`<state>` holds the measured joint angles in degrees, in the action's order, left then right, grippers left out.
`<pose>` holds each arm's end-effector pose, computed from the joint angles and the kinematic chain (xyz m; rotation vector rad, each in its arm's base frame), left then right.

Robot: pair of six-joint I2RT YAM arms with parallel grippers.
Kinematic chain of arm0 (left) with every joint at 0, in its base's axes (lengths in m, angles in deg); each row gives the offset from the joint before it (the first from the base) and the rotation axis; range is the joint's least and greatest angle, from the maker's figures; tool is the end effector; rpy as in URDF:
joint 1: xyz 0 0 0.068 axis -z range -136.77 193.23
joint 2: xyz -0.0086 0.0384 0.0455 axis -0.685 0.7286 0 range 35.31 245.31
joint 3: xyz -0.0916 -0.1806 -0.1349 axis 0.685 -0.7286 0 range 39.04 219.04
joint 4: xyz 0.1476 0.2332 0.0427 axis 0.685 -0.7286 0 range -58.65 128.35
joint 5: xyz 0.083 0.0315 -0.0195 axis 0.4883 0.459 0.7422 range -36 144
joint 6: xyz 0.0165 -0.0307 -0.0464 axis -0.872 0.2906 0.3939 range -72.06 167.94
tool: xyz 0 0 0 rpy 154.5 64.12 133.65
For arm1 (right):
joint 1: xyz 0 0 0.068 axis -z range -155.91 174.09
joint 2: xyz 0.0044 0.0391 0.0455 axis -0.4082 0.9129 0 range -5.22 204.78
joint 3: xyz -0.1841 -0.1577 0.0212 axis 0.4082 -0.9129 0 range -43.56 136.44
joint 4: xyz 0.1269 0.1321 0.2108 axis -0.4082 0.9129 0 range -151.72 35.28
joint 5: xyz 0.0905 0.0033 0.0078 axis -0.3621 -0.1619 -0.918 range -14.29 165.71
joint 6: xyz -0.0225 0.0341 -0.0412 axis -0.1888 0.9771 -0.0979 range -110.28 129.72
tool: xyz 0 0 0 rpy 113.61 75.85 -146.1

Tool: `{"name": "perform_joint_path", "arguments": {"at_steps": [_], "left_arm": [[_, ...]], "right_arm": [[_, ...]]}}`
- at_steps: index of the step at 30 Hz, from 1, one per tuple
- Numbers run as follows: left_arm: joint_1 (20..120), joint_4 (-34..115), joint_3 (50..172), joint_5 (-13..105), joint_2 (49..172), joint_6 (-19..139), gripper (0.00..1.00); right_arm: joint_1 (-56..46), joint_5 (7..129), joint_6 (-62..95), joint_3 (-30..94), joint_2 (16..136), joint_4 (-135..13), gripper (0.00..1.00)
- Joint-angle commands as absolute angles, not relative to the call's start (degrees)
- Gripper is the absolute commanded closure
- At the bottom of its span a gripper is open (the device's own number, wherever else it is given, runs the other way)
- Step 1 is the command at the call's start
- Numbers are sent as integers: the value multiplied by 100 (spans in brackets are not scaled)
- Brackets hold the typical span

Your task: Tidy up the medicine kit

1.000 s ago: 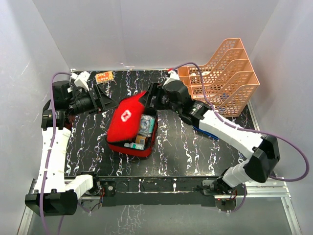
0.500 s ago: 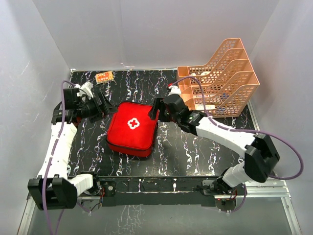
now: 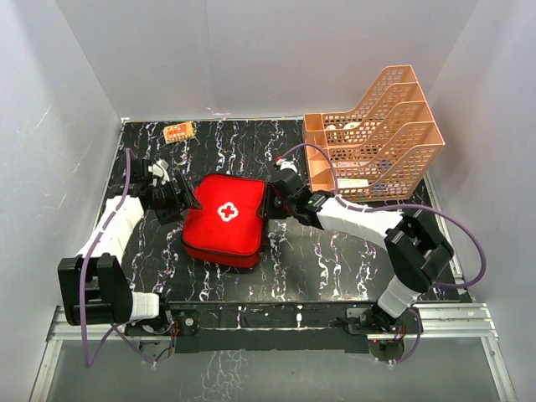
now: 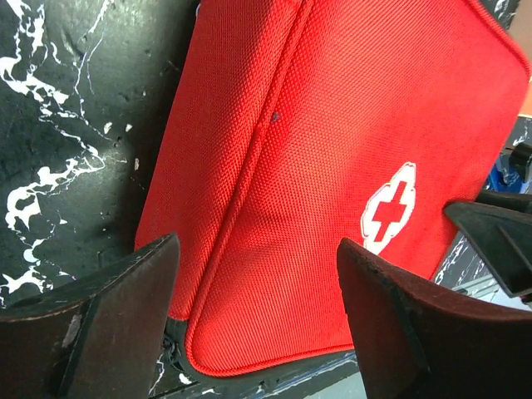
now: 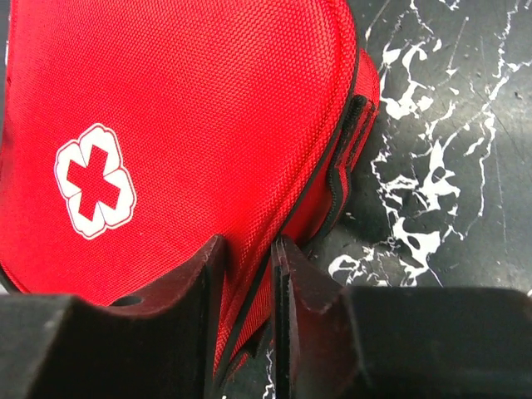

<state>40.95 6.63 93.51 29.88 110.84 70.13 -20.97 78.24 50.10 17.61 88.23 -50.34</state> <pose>0.2977 -0.0052 0.2115 -0.3532 2.4751 -0.6697 0.2647 0.2626 0.1765 -0.0763 2.4353 0.6681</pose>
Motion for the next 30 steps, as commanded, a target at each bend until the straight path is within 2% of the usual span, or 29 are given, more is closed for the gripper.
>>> {"name": "perform_joint_path", "arguments": {"at_steps": [1, 7, 10, 11, 13, 15, 18, 23, 26, 30], "left_arm": [[4094, 778, 9218, 2882, 11193, 7080, 27], [4094, 914, 9057, 2478, 11344, 7203, 40], [4094, 1068, 8916, 2198, 11344, 7343, 48], [4095, 1170, 8842, 1986, 11344, 7410, 53], [4094, 1521, 8610, 1486, 11344, 7589, 70], [4088, 2069, 8323, 741, 11344, 7919, 76], [4092, 2758, 7936, 122, 11497, 8386, 78], [4099, 2659, 7933, 352, 11402, 8288, 78], [4101, 2592, 7963, 635, 11318, 8268, 72], [4096, 2607, 7986, 1116, 10948, 8309, 62]], "right_arm": [[-1910, 7617, 4504, 2061, 9117, -5772, 81], [-1500, 6917, 3761, 2773, 9985, -6246, 92], [-1405, 6885, 3367, 3271, 10411, -6276, 93], [-1394, 6949, 3281, 3430, 10513, -6277, 94], [-1344, 7137, 3101, 3720, 10673, -6273, 92], [-1276, 7303, 2976, 3976, 10793, -6245, 88], [-1167, 7568, 2808, 4259, 10905, -6178, 79], [-1111, 8234, 2647, 4570, 10709, -5793, 67], [-1115, 8497, 2788, 4513, 10315, -5495, 53], [-1239, 8790, 3213, 4002, 9543, -5014, 45]]}}
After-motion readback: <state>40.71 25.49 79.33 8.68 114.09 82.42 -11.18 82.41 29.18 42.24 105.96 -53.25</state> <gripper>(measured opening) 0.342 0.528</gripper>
